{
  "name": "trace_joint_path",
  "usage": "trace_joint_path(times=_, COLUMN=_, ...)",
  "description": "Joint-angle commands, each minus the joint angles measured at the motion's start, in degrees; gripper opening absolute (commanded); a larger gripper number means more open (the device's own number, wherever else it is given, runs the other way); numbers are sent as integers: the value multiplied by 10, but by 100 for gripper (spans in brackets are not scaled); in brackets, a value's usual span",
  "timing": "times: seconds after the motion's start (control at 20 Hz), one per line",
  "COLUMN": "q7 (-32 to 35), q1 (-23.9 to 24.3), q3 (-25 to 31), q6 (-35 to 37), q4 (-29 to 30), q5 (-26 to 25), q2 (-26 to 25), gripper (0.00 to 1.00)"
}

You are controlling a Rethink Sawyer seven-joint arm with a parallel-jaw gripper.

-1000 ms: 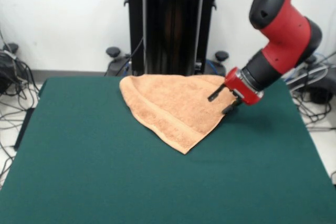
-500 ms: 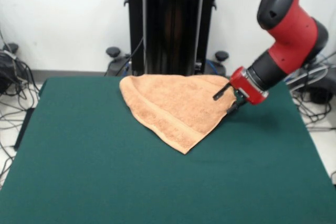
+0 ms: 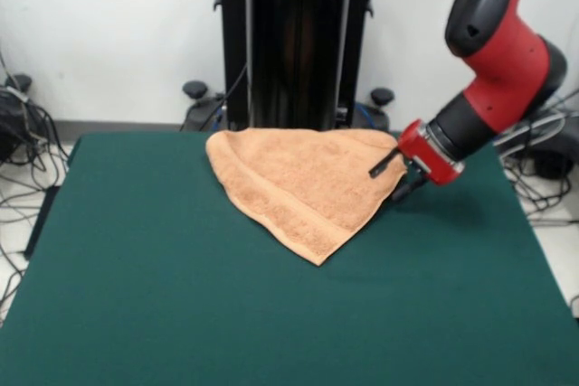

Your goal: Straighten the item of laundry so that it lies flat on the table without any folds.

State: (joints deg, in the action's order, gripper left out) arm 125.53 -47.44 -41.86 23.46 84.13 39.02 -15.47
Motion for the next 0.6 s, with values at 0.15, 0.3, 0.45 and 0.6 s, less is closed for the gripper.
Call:
trace_joint_path(times=0.15, q7=185, q1=11, q3=41, q6=28, q4=-62, q5=35, q2=-24, gripper=100)
trace_joint_path(times=0.3, q7=185, q1=10, q3=41, q6=28, q4=-61, q5=35, q2=-24, gripper=100)
trace_joint_path(times=0.45, q7=183, q1=11, q3=39, q6=32, q4=-62, q5=32, q2=-26, gripper=100)
trace_joint_path(times=0.6, q7=177, q1=12, q3=36, q6=33, q4=-61, q5=28, q2=-26, gripper=100)
